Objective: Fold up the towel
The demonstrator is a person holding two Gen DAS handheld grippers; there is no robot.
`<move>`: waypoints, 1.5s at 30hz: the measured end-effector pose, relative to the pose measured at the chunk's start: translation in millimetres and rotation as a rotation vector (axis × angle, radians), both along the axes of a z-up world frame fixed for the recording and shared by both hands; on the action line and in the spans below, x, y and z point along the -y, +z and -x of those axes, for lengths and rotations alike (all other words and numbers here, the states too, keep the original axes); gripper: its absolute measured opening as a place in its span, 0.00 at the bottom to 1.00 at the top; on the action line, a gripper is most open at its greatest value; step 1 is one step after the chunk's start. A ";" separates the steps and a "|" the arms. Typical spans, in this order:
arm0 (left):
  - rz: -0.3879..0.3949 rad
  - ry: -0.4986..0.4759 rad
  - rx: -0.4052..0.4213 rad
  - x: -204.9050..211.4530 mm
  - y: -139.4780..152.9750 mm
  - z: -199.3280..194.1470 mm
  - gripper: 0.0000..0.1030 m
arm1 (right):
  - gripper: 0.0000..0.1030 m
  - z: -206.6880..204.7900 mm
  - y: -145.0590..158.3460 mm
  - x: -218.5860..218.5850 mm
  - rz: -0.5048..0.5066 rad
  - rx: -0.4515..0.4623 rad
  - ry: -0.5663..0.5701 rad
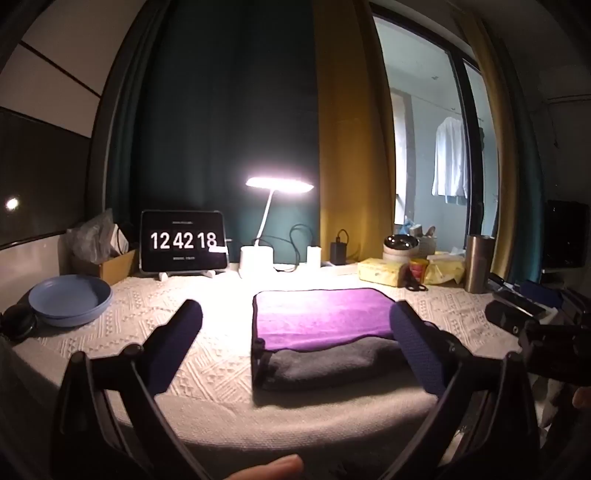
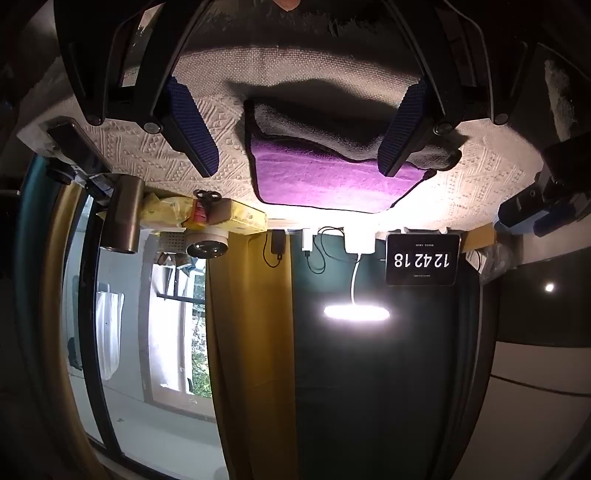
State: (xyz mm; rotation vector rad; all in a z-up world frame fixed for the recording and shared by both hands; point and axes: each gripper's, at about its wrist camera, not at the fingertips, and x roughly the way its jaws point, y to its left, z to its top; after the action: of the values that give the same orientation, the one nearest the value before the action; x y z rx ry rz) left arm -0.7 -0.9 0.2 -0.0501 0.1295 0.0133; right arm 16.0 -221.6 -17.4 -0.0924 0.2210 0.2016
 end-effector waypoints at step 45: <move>0.019 -0.009 -0.023 4.3 -5.0 -0.6 0.99 | 0.88 -4.3 -2.8 -6.9 -0.003 -0.015 0.026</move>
State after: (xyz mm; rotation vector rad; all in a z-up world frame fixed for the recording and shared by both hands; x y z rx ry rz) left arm -0.2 -5.1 -4.8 -0.0679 0.1532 0.0041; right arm 20.2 -214.7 -20.3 -0.0909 0.2347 0.2281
